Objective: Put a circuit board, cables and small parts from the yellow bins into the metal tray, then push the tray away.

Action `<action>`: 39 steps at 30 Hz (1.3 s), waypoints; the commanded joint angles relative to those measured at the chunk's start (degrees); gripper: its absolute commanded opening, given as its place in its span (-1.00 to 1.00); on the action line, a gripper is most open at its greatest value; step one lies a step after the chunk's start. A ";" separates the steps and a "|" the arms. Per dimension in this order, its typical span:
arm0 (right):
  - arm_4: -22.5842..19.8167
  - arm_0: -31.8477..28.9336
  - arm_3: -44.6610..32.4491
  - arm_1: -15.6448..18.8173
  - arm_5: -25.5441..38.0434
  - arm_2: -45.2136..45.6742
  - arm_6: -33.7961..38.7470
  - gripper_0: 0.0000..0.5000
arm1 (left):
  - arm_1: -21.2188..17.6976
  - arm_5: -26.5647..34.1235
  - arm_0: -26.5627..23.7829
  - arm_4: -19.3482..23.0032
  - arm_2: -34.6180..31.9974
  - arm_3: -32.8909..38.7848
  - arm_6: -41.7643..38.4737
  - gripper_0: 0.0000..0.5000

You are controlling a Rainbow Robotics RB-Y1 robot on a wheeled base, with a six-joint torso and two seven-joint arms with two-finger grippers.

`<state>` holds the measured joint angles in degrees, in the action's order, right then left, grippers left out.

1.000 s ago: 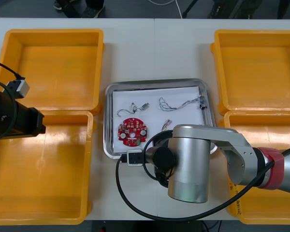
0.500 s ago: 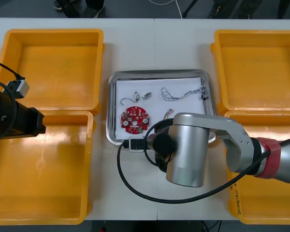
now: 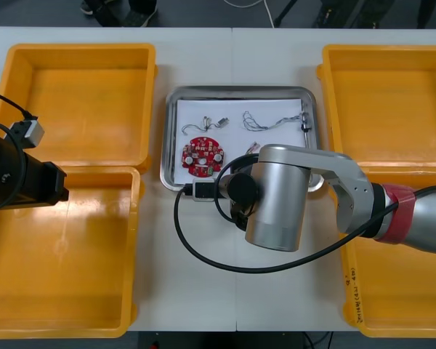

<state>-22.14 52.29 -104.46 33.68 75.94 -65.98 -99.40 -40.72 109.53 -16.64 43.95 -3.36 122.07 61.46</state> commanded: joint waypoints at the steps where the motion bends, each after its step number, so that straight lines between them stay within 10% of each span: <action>1: 0.34 3.88 0.75 -1.07 -0.62 2.08 1.05 -1.00 | 0.64 0.47 0.64 -0.53 -1.30 1.85 4.72 1.00; 39: -2.91 13.54 20.44 -3.88 -22.24 2.69 -0.62 -1.00 | 0.64 0.47 0.64 -0.53 -1.30 1.85 4.72 1.00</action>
<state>-24.71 62.44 -85.11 30.91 56.46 -65.38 -99.41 -40.72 109.53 -16.63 43.94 -3.36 122.08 61.46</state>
